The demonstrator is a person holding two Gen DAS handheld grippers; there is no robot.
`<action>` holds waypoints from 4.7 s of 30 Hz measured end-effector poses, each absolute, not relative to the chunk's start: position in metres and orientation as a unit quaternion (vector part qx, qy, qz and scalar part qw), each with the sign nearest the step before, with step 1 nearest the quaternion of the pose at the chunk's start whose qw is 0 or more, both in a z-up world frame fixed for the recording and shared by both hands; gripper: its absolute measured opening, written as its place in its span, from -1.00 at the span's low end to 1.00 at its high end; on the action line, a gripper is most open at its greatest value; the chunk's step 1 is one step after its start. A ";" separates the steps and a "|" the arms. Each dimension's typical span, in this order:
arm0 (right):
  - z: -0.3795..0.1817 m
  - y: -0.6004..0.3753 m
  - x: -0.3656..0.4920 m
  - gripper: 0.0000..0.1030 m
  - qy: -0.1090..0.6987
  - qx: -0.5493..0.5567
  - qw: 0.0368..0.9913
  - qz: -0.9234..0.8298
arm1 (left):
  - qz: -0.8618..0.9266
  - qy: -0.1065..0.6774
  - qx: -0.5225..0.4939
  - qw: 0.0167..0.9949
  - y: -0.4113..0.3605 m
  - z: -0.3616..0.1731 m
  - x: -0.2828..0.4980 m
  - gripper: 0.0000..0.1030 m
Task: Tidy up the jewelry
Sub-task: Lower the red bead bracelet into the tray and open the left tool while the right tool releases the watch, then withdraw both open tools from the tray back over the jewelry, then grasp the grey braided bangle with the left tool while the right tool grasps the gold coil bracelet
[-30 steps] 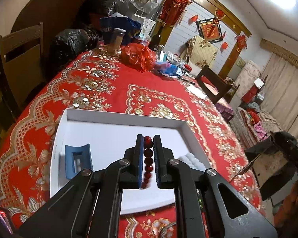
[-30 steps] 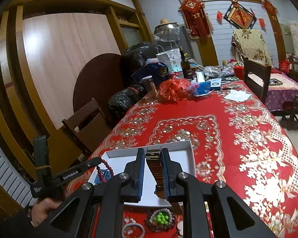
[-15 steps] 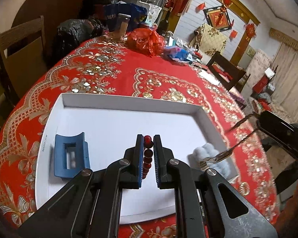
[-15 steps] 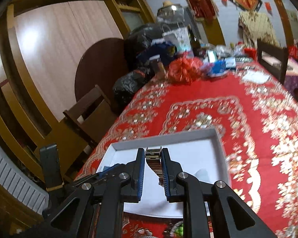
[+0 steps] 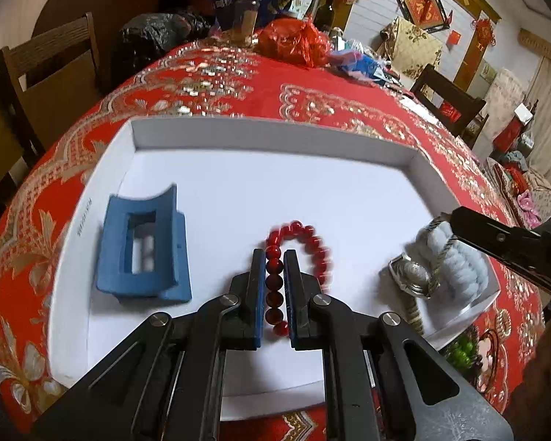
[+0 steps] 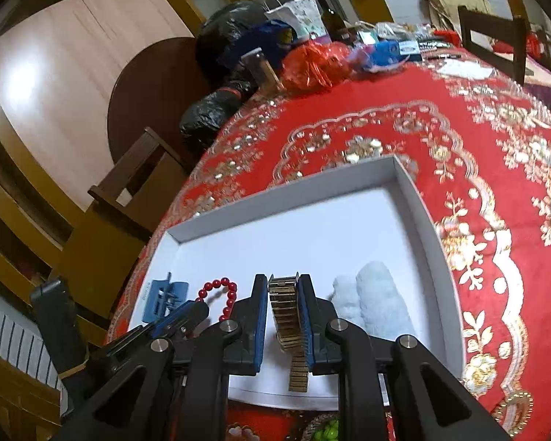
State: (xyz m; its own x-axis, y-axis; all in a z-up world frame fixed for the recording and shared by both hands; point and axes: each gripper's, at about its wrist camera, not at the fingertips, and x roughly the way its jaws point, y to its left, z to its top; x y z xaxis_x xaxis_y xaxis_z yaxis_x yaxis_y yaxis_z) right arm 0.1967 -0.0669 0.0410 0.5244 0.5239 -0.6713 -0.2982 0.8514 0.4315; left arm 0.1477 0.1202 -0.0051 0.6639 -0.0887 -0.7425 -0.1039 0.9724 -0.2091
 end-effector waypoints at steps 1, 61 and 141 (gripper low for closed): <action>0.037 -0.066 0.197 -0.70 0.429 0.131 0.862 0.235 | 0.005 0.412 -0.118 0.903 0.120 -0.007 0.147 -0.84; 0.025 -0.203 0.070 -0.11 0.495 -0.016 0.864 0.092 | -0.082 0.433 -0.036 0.897 0.058 -0.011 0.040 0.14; 0.052 -0.193 0.053 -0.84 0.403 0.021 0.909 0.104 | -0.159 0.416 -0.036 0.895 0.046 -0.008 0.022 -0.91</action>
State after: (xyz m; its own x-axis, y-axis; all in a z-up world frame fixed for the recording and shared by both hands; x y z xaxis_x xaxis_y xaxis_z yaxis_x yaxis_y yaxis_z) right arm 0.0533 -0.1935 0.0523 0.6545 0.2053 -0.7277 -0.1714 0.9777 0.1216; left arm 0.0223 0.0456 -0.0082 0.6033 -0.3144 -0.7329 0.2545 0.9469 -0.1967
